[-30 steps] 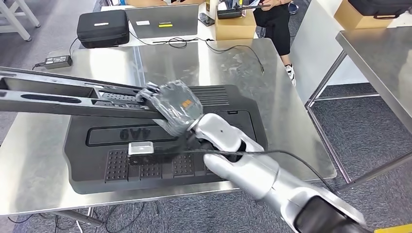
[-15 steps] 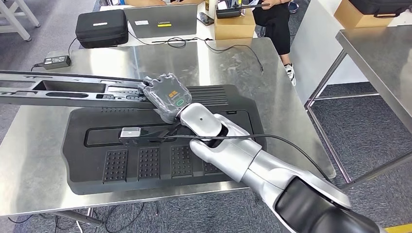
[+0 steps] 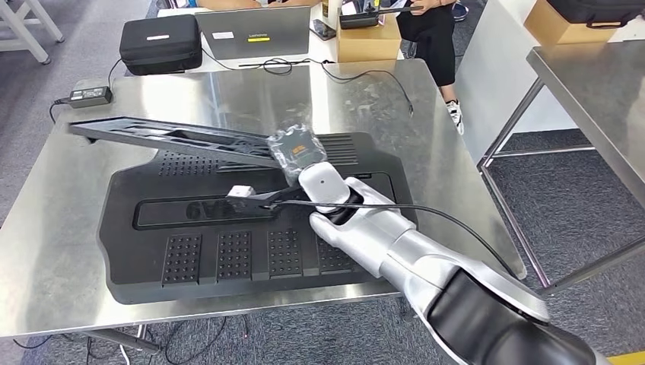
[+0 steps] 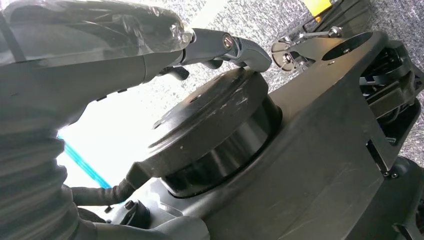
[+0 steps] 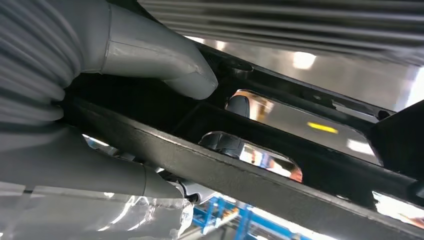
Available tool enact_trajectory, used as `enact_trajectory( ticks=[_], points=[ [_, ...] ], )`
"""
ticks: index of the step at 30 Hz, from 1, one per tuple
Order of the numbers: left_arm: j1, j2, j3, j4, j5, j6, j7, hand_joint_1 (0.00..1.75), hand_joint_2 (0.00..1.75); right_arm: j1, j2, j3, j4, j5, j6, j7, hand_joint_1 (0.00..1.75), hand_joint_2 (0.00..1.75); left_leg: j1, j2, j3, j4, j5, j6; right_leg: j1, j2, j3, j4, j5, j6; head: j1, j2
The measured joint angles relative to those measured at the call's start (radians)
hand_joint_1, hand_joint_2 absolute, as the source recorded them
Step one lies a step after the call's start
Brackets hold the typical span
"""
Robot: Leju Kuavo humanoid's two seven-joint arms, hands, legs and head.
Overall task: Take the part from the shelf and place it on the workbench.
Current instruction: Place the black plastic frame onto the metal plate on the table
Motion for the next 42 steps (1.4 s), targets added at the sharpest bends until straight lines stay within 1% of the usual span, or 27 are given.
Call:
enact_trajectory(
  ticks=[4, 9, 13, 14, 18, 25, 32, 37, 42],
  points=[
    [-0.001, 0.000, 0.005, 0.007, -0.028, -0.003, -0.010, 0.00, 1.75, 0.001, -0.043, 0.000, 0.018, 0.055, 0.044, 0.052, 1.75, 1.75, 0.000, 0.000, 0.000, 0.000, 0.000, 0.000, 0.000, 0.000, 0.000, 0.000, 0.000, 0.000, 0.001, 0.000],
    [-0.001, -0.003, 0.020, 0.017, -0.066, -0.002, -0.013, 0.00, 1.75, 0.008, -0.096, 0.000, 0.025, 0.138, 0.082, 0.077, 1.75, 1.75, 0.000, 0.001, 0.000, 0.000, 0.000, 0.000, 0.000, 0.001, 0.000, 0.000, 0.000, 0.000, 0.001, 0.000],
    [-0.001, -0.007, 0.034, 0.022, -0.089, -0.002, -0.013, 0.00, 1.75, 0.009, -0.126, 0.000, 0.025, 0.172, 0.094, 0.082, 0.00, 0.00, 0.000, 0.001, 0.001, 0.000, 0.000, 0.000, 0.000, 0.001, 0.000, 0.000, 0.000, 0.000, 0.000, 0.000],
    [-0.001, -0.008, 0.037, 0.023, -0.093, -0.002, -0.013, 0.00, 1.75, 0.009, -0.133, 0.000, 0.025, 0.177, 0.096, 0.082, 0.00, 0.00, 0.000, 0.001, 0.001, 0.000, 0.000, 0.000, 0.000, 0.001, 0.000, 0.000, 0.000, 0.000, 0.000, 0.000],
    [-0.002, -0.012, 0.054, 0.029, -0.123, -0.004, -0.012, 0.00, 0.00, 0.016, -0.154, -0.003, 0.025, 0.203, 0.096, 0.081, 0.00, 0.00, 0.000, 0.001, 0.002, 0.000, 0.000, 0.000, 0.000, 0.002, 0.000, 0.000, 0.000, 0.000, -0.002, 0.000],
    [-0.008, -0.022, 0.081, 0.039, -0.171, -0.011, -0.002, 0.00, 0.00, 0.039, -0.175, -0.020, 0.022, 0.228, 0.074, 0.050, 0.00, 0.00, 0.000, 0.001, 0.002, -0.001, 0.000, 0.000, 0.000, 0.002, 0.001, 0.000, 0.000, 0.000, -0.002, 0.000],
    [-0.013, -0.031, 0.110, 0.050, -0.209, -0.018, 0.000, 0.00, 0.00, 0.061, -0.179, -0.056, -0.012, 0.239, 0.014, -0.009, 0.00, 0.00, 0.000, 0.001, 0.002, -0.001, 0.000, 0.000, 0.000, 0.002, 0.001, 0.000, 0.000, 0.000, 0.000, 0.000],
    [-0.013, -0.036, 0.132, 0.057, -0.235, -0.018, -0.003, 0.00, 0.00, 0.084, -0.182, -0.082, -0.063, 0.245, -0.063, -0.066, 0.00, 0.00, 0.000, 0.001, 0.002, -0.001, 0.000, 0.000, 0.000, 0.002, 0.001, 0.000, 0.000, 0.000, 0.000, 0.000],
    [-0.012, -0.041, 0.149, 0.062, -0.241, -0.017, -0.005, 0.00, 0.00, 0.095, -0.183, -0.108, -0.102, 0.245, -0.077, -0.079, 0.00, 0.00, 0.000, 0.001, 0.002, -0.001, 0.000, 0.000, 0.000, 0.002, 0.001, 0.000, 0.000, 0.000, -0.001, 0.000]
  ],
)
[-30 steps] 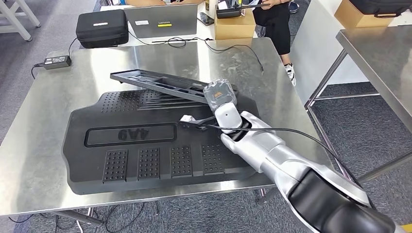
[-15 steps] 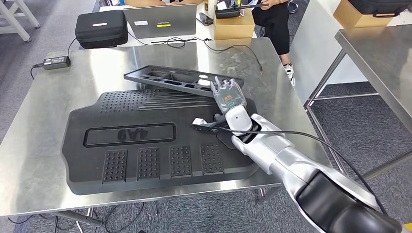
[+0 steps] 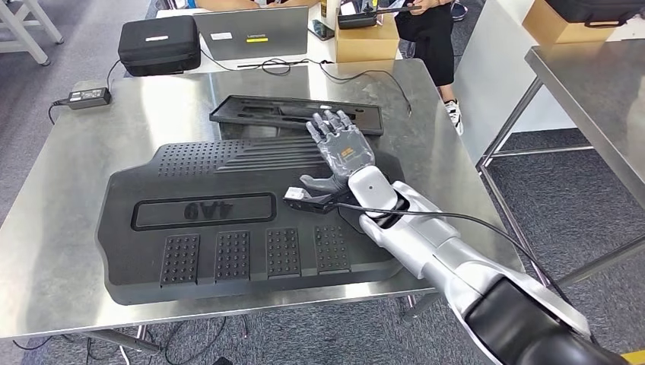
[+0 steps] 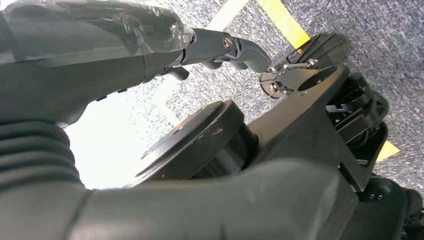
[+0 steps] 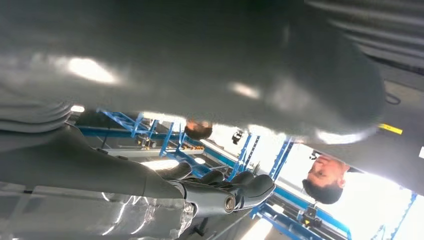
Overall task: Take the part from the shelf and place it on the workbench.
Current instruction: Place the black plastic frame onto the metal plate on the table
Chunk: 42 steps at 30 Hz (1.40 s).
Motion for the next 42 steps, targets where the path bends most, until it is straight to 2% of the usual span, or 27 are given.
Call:
enact_trajectory(
  ticks=[4, 8, 10, 14, 18, 23, 25, 30, 36, 38, 40, 42],
  points=[
    [0.002, -0.003, 0.015, 0.006, -0.012, 0.001, -0.011, 0.00, 0.00, 0.024, -0.004, -0.021, -0.058, -0.028, -0.054, -0.043, 0.00, 0.00, 0.000, 0.000, 0.000, 0.000, 0.000, 0.000, 0.000, 0.000, 0.000, 0.000, 0.000, 0.000, 0.000, 0.000],
    [0.013, -0.007, 0.039, 0.013, -0.017, 0.003, -0.029, 0.00, 0.00, 0.083, -0.013, -0.056, -0.193, -0.136, -0.126, -0.092, 0.00, 0.00, 0.000, 0.000, 0.000, 0.000, 0.000, 0.000, 0.000, 0.000, 0.000, 0.000, 0.000, 0.000, -0.001, 0.000],
    [0.023, -0.008, 0.052, 0.016, -0.013, 0.008, -0.042, 0.00, 0.00, 0.129, -0.018, -0.086, -0.285, -0.256, -0.175, -0.137, 0.00, 0.00, 0.000, 0.000, 0.000, 0.000, 0.000, 0.000, 0.000, 0.000, 0.000, 0.000, 0.000, 0.000, -0.002, 0.000],
    [0.051, -0.009, 0.077, 0.020, 0.000, 0.017, -0.066, 0.00, 0.00, 0.249, -0.028, -0.168, -0.482, -0.672, -0.232, -0.322, 0.00, 0.00, 0.000, 0.000, 0.000, -0.001, -0.001, 0.000, 0.000, 0.000, 0.000, 0.000, -0.001, -0.001, -0.002, 0.000],
    [0.062, -0.009, 0.090, 0.021, 0.009, 0.021, -0.070, 0.00, 0.00, 0.325, -0.043, -0.226, -0.622, -0.846, -0.235, -0.434, 0.00, 0.00, 0.000, 0.000, 0.002, -0.001, -0.001, 0.000, 0.000, 0.000, 0.000, -0.001, -0.001, -0.001, -0.002, 0.000],
    [0.071, -0.009, 0.112, 0.021, 0.042, 0.032, -0.071, 0.00, 0.00, 0.490, -0.059, -0.305, -0.830, -1.130, -0.235, -0.594, 0.00, 0.00, 0.000, 0.000, 0.003, -0.002, -0.001, 0.000, 0.000, -0.001, 0.002, -0.001, -0.001, -0.001, 0.000, 0.000],
    [0.073, -0.009, 0.120, 0.021, 0.048, 0.033, -0.071, 0.00, 0.00, 0.538, -0.067, -0.336, -0.900, -1.158, -0.240, -0.611, 0.00, 0.00, 0.000, 0.001, 0.003, -0.002, -0.001, 0.000, -0.001, 0.000, 0.001, -0.001, -0.001, -0.001, -0.001, 0.000],
    [0.075, -0.009, 0.133, 0.022, 0.059, 0.037, -0.068, 0.00, 0.00, 0.655, -0.088, -0.400, -1.049, -1.065, -0.303, -0.576, 0.00, 0.00, 0.000, 0.001, 0.004, -0.002, -0.001, 0.000, -0.001, 0.000, 0.002, -0.001, -0.001, -0.001, 0.000, 0.000],
    [0.075, -0.009, 0.142, 0.024, 0.066, 0.037, -0.065, 0.00, 0.00, 0.781, -0.109, -0.467, -1.169, -1.042, -0.328, -0.556, 0.00, 0.00, 0.000, 0.001, 0.005, -0.003, -0.001, -0.001, -0.001, 0.000, 0.002, -0.001, -0.001, -0.001, -0.001, 0.000],
    [0.074, -0.008, 0.146, 0.026, 0.066, 0.037, -0.065, 0.00, 0.00, 0.807, -0.113, -0.481, -1.197, -1.036, -0.330, -0.554, 0.00, 0.00, -0.003, 0.003, 0.004, 0.000, -0.005, 0.005, -0.005, 0.000, 0.004, -0.005, 0.001, 0.003, -0.002, 0.000],
    [0.074, -0.007, 0.149, 0.028, 0.066, 0.037, -0.065, 0.00, 0.00, 0.826, -0.115, -0.491, -1.220, -1.034, -0.332, -0.553, 0.00, 0.00, -0.006, 0.005, 0.005, -0.003, -0.004, 0.016, -0.010, -0.002, 0.007, -0.011, 0.005, 0.011, -0.006, 0.000],
    [0.074, -0.006, 0.150, 0.029, 0.065, 0.037, -0.064, 0.00, 0.00, 0.841, -0.116, -0.499, -1.240, -1.036, -0.333, -0.554, 0.00, 0.00, 0.000, 0.008, 0.017, -0.028, 0.010, 0.024, -0.010, -0.003, 0.007, 0.001, -0.009, 0.015, -0.008, 0.000]
  ],
)
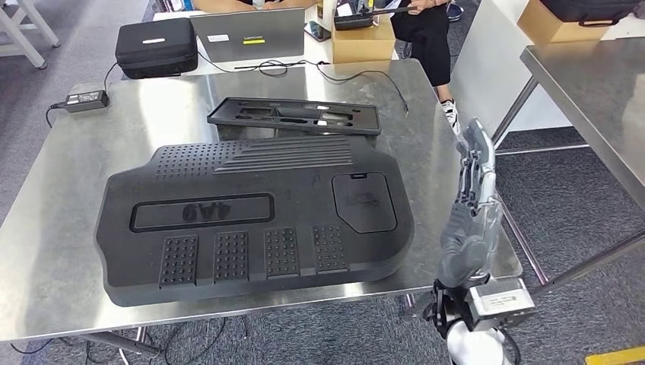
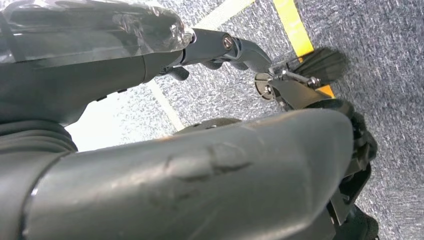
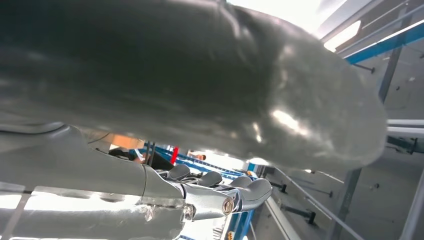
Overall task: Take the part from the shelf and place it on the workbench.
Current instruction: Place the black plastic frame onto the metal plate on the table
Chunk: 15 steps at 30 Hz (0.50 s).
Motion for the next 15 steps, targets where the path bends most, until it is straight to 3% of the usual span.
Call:
enact_trajectory(
  ticks=[2, 4, 5, 6, 7, 9, 10, 12, 14, 15],
  points=[
    [-0.002, 0.000, 0.000, 0.000, -0.001, 0.000, 0.001, 0.00, 0.00, 0.010, -0.002, -0.006, -0.014, -0.004, -0.002, -0.001, 0.00, 0.00, 0.006, 0.003, 0.009, -0.022, 0.014, 0.005, -0.001, 0.001, -0.030, 0.077, -0.057, 0.003, 0.006, 0.000],
    [-0.003, 0.000, 0.000, 0.000, -0.001, 0.000, 0.001, 0.00, 0.00, 0.020, -0.004, -0.010, -0.021, -0.006, -0.003, -0.001, 0.00, 0.00, 0.006, 0.004, 0.006, -0.026, 0.018, 0.006, -0.004, 0.002, -0.084, 0.199, -0.120, 0.009, 0.013, 0.000],
    [-0.004, 0.000, 0.000, 0.001, -0.001, 0.000, 0.001, 0.00, 0.00, 0.026, -0.005, -0.012, -0.024, -0.006, -0.003, -0.001, 0.00, 0.00, 0.007, 0.004, 0.003, -0.025, 0.020, 0.003, -0.007, 0.001, -0.100, 0.238, -0.131, 0.013, 0.015, 0.000],
    [-0.004, 0.000, 0.000, 0.001, -0.002, 0.000, 0.001, 0.00, 0.00, 0.030, -0.006, -0.014, -0.027, -0.006, -0.003, -0.001, 0.00, 0.00, 0.009, 0.005, -0.001, -0.023, 0.022, 0.001, -0.011, 0.001, -0.100, 0.244, -0.121, 0.018, 0.016, 0.000],
    [-0.005, 0.000, 0.000, 0.001, -0.002, 0.000, 0.001, 0.00, 0.00, 0.033, -0.006, -0.017, -0.030, -0.006, -0.003, -0.001, 0.00, 0.00, 0.012, 0.005, -0.005, -0.020, 0.023, -0.004, -0.016, 0.001, -0.080, 0.210, -0.094, 0.023, 0.017, 0.000],
    [-0.005, 0.000, 0.001, 0.001, -0.004, 0.000, 0.002, 0.00, 0.00, 0.034, -0.008, -0.021, -0.037, -0.006, -0.003, -0.001, 0.00, 0.00, 0.018, 0.004, -0.016, -0.008, 0.026, -0.017, -0.022, 0.002, -0.011, 0.080, -0.036, 0.031, 0.025, 0.000],
    [-0.006, 0.001, 0.001, 0.001, -0.006, 0.000, 0.002, 0.00, 0.00, 0.036, -0.008, -0.022, -0.041, -0.006, -0.004, -0.001, 0.00, 0.00, 0.020, 0.003, -0.020, -0.002, 0.027, -0.026, -0.023, 0.006, 0.012, 0.034, -0.015, 0.029, 0.031, 0.000],
    [-0.006, 0.002, 0.001, 0.001, -0.009, 0.000, 0.004, 0.00, 0.00, 0.039, -0.009, -0.023, -0.048, -0.006, -0.006, 0.000, 0.00, 0.00, 0.017, 0.000, -0.026, 0.006, 0.033, -0.044, -0.020, 0.014, 0.018, 0.009, -0.008, 0.012, 0.036, 0.000],
    [-0.004, 0.002, 0.000, 0.002, -0.010, 0.000, 0.005, 0.00, 0.00, 0.045, -0.010, -0.025, -0.055, -0.008, -0.008, 0.000, 0.00, 0.00, 0.018, -0.002, -0.030, 0.008, 0.038, -0.060, -0.019, 0.015, 0.005, 0.012, -0.001, -0.010, 0.029, 0.000],
    [-0.003, 0.002, 0.000, 0.002, -0.011, 0.000, 0.006, 0.00, 0.00, 0.047, -0.010, -0.025, -0.059, -0.009, -0.008, 0.001, 0.00, 0.00, 0.021, -0.002, -0.037, 0.020, 0.025, -0.066, -0.018, 0.014, -0.003, 0.013, 0.007, -0.020, 0.025, 0.000]
  ],
)
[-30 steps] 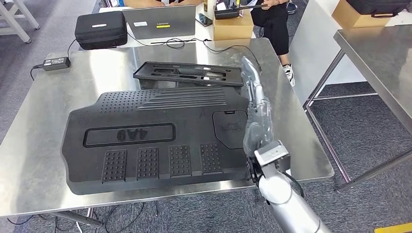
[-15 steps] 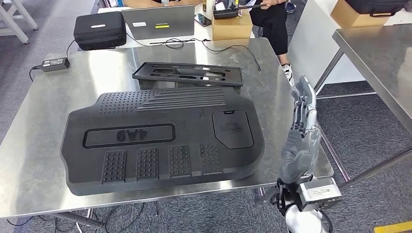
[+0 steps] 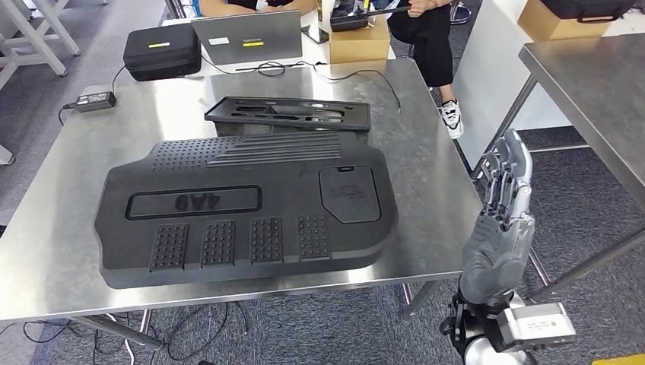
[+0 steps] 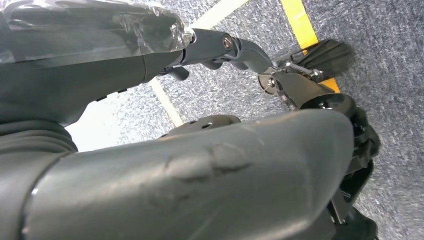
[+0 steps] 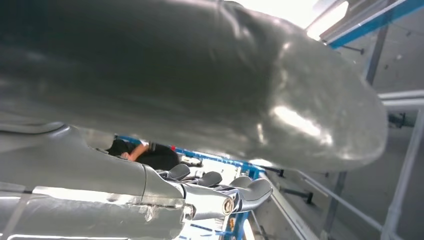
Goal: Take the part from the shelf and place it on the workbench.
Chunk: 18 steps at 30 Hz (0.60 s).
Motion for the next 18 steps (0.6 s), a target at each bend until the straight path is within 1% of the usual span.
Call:
enact_trajectory(
  ticks=[1, 2, 3, 4, 5, 6, 7, 8, 9, 10, 11, 12, 13, 14, 15, 16, 17, 18],
  points=[
    [0.001, 0.000, 0.000, 0.000, -0.001, 0.000, 0.001, 0.00, 0.00, 0.002, 0.000, 0.000, -0.004, -0.001, 0.000, 0.000, 0.00, 0.00, 0.002, 0.001, -0.013, 0.029, -0.031, -0.003, 0.001, -0.001, -0.009, -0.001, 0.009, -0.009, -0.005, 0.000],
    [0.001, 0.000, 0.000, 0.000, -0.002, 0.000, 0.002, 0.00, 0.00, 0.004, 0.000, 0.000, -0.007, -0.002, 0.000, 0.001, 0.00, 0.00, 0.002, 0.001, -0.031, 0.080, -0.079, -0.003, 0.002, -0.003, -0.019, -0.001, 0.018, -0.017, -0.011, 0.000],
    [0.000, 0.000, 0.000, 0.000, -0.003, 0.000, 0.003, 0.00, 0.00, 0.006, 0.000, 0.000, -0.010, -0.004, 0.000, 0.002, 0.00, 0.00, 0.000, 0.002, -0.052, 0.147, -0.133, -0.002, 0.005, -0.004, -0.031, -0.001, 0.026, -0.021, -0.018, 0.000],
    [0.000, 0.000, 0.000, 0.000, -0.005, 0.000, 0.003, 0.00, 0.00, 0.008, 0.000, -0.001, -0.012, -0.005, 0.000, 0.002, 0.00, 0.00, -0.002, 0.001, -0.069, 0.215, -0.178, -0.001, 0.009, -0.005, -0.042, -0.001, 0.035, -0.024, -0.025, 0.000],
    [-0.001, 0.000, 0.000, 0.000, -0.006, 0.000, 0.003, 0.00, 0.00, 0.011, 0.000, -0.001, -0.013, -0.007, 0.000, 0.002, 0.00, 0.00, -0.005, 0.001, -0.076, 0.269, -0.204, 0.001, 0.013, -0.006, -0.054, 0.000, 0.044, -0.026, -0.029, 0.000],
    [-0.001, 0.000, 0.000, 0.000, -0.006, 0.000, 0.003, 0.00, 0.00, 0.013, 0.000, -0.001, -0.014, -0.008, 0.000, 0.003, 0.00, 0.00, -0.008, 0.001, -0.066, 0.292, -0.207, 0.005, 0.018, -0.007, -0.067, 0.000, 0.053, -0.027, -0.033, 0.000],
    [-0.002, 0.000, 0.000, 0.000, -0.007, 0.000, 0.003, 0.00, 0.00, 0.014, 0.000, -0.001, -0.015, -0.009, -0.001, 0.003, 0.00, 0.00, -0.012, 0.001, -0.038, 0.280, -0.194, 0.012, 0.022, -0.007, -0.078, 0.000, 0.062, -0.027, -0.034, 0.000],
    [-0.002, 0.000, 0.000, 0.000, -0.007, 0.000, 0.004, 0.00, 0.00, 0.014, 0.000, -0.001, -0.016, -0.010, -0.001, 0.004, 0.00, 0.00, -0.017, 0.001, 0.008, 0.233, -0.173, 0.021, 0.026, -0.007, -0.090, 0.000, 0.071, -0.028, -0.035, 0.000],
    [-0.004, 0.000, 0.000, 0.000, -0.008, 0.000, 0.004, 0.00, 0.00, 0.015, 0.000, -0.001, -0.018, -0.011, -0.001, 0.005, 0.00, 0.00, -0.023, 0.001, 0.066, 0.162, -0.158, 0.032, 0.028, -0.007, -0.098, 0.001, 0.079, -0.027, -0.036, 0.000],
    [-0.006, 0.001, 0.000, 0.000, -0.008, 0.001, 0.005, 0.00, 0.00, 0.015, 0.000, -0.001, -0.022, -0.011, -0.001, 0.005, 0.00, 0.00, -0.029, 0.001, 0.121, 0.084, -0.154, 0.043, 0.031, -0.008, -0.104, 0.001, 0.086, -0.025, -0.037, 0.000],
    [-0.009, 0.001, 0.000, 0.000, -0.008, 0.002, 0.006, 0.00, 0.00, 0.015, 0.000, -0.002, -0.025, -0.012, -0.001, 0.006, 0.00, 0.00, -0.034, 0.003, 0.160, 0.025, -0.155, 0.049, 0.032, -0.009, -0.107, 0.001, 0.093, -0.021, -0.035, 0.000],
    [-0.011, 0.001, 0.000, 0.000, -0.008, 0.003, 0.006, 0.00, 0.00, 0.015, 0.000, -0.002, -0.027, -0.012, -0.001, 0.006, 0.00, 0.00, -0.039, 0.004, 0.181, -0.012, -0.159, 0.053, 0.032, -0.012, -0.108, 0.000, 0.100, -0.015, -0.034, 0.000],
    [-0.012, 0.002, 0.000, 0.000, -0.008, 0.003, 0.007, 0.00, 0.00, 0.015, 0.000, -0.002, -0.028, -0.012, -0.001, 0.006, 0.00, 0.00, -0.042, 0.006, 0.186, -0.029, -0.156, 0.056, 0.032, -0.014, -0.107, -0.002, 0.108, -0.009, -0.033, 0.000],
    [-0.011, 0.001, 0.000, 0.000, -0.008, 0.003, 0.007, 0.00, 0.00, 0.016, 0.000, -0.003, -0.029, -0.012, -0.002, 0.006, 0.00, 0.00, -0.041, 0.007, 0.180, -0.033, -0.146, 0.059, 0.030, -0.015, -0.108, -0.004, 0.113, -0.002, -0.032, 0.000],
    [-0.010, 0.001, 0.000, 0.000, -0.008, 0.003, 0.007, 0.00, 0.00, 0.016, -0.001, -0.004, -0.030, -0.012, -0.002, 0.006, 0.00, 0.00, -0.040, 0.009, 0.173, -0.038, -0.135, 0.065, 0.030, -0.015, -0.112, 0.000, 0.108, 0.004, -0.031, 0.000],
    [-0.009, 0.001, 0.000, 0.000, -0.008, 0.003, 0.008, 0.00, 0.00, 0.017, -0.002, -0.004, -0.030, -0.012, -0.002, 0.006, 0.00, 0.00, -0.037, 0.011, 0.165, -0.043, -0.124, 0.071, 0.030, -0.014, -0.120, 0.014, 0.089, 0.009, -0.029, 0.000],
    [-0.008, 0.001, -0.001, 0.000, -0.008, 0.003, 0.008, 0.00, 0.00, 0.017, -0.003, -0.005, -0.031, -0.013, -0.003, 0.006, 0.00, 0.00, -0.035, 0.013, 0.152, -0.047, -0.112, 0.076, 0.029, -0.013, -0.133, 0.052, 0.048, 0.014, -0.024, 0.000],
    [-0.008, 0.001, -0.001, 0.000, -0.008, 0.003, 0.009, 0.00, 0.00, 0.018, -0.003, -0.006, -0.031, -0.014, -0.004, 0.006, 0.00, 0.00, -0.036, 0.015, 0.140, -0.046, -0.102, 0.080, 0.027, -0.013, -0.149, 0.107, -0.003, 0.017, -0.018, 0.000]
  ],
)
